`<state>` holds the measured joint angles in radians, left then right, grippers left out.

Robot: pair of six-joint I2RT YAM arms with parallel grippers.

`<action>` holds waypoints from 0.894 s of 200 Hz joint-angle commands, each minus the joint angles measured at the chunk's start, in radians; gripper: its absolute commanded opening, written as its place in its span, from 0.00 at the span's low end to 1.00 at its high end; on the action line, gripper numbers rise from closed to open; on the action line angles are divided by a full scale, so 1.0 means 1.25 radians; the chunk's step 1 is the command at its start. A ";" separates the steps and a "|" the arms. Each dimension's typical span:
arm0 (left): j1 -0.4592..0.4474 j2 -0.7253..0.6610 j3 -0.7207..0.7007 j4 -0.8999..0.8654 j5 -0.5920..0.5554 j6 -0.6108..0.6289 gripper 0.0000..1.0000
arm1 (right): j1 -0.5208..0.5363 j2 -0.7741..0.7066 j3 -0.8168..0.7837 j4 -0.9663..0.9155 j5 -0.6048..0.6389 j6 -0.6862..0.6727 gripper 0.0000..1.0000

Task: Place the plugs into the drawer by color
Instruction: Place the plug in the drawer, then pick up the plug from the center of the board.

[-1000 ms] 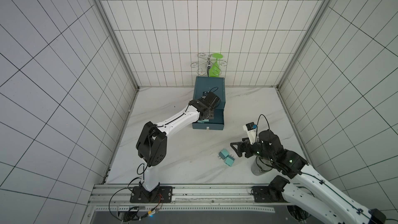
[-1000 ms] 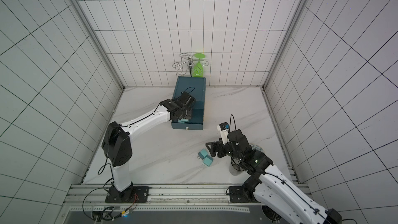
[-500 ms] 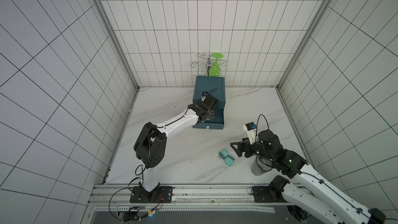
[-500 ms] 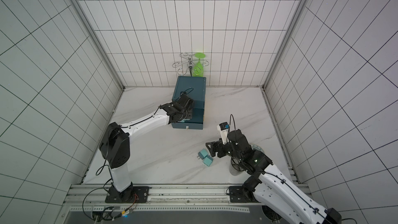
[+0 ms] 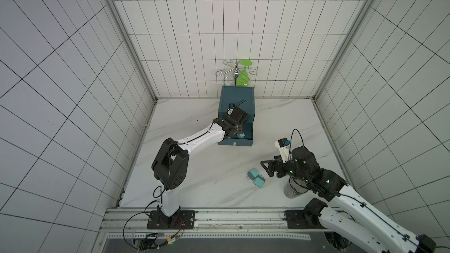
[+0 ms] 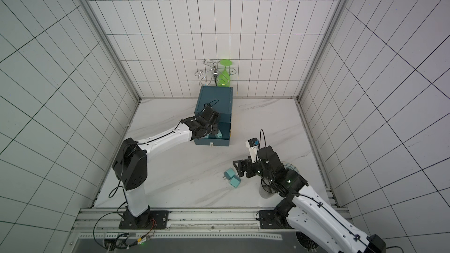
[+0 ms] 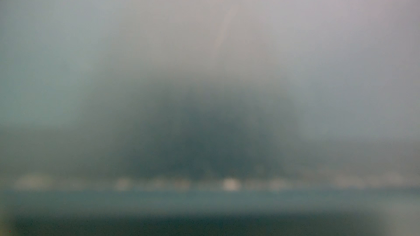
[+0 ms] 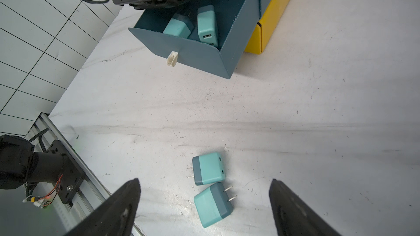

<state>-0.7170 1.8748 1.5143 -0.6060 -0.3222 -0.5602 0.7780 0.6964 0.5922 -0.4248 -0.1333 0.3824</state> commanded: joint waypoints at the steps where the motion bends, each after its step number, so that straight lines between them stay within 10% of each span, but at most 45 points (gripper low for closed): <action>1: 0.015 0.028 -0.026 -0.051 0.065 -0.002 0.57 | -0.008 0.003 -0.015 -0.011 0.011 -0.005 0.93; 60: -0.014 -0.195 -0.039 -0.017 0.178 0.005 0.60 | 0.078 0.071 0.055 -0.068 0.012 0.056 0.87; 119: 0.008 -0.593 -0.378 0.205 0.374 -0.077 0.71 | 0.372 0.240 0.167 -0.287 0.349 0.257 0.86; 179: 0.012 -0.764 -0.565 0.204 0.370 -0.052 0.73 | 0.391 0.320 0.072 -0.145 0.327 0.358 0.88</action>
<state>-0.7067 0.9424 0.8738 -0.3798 0.1249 -0.6472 1.2575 1.0725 0.7280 -0.6647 0.2451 0.7509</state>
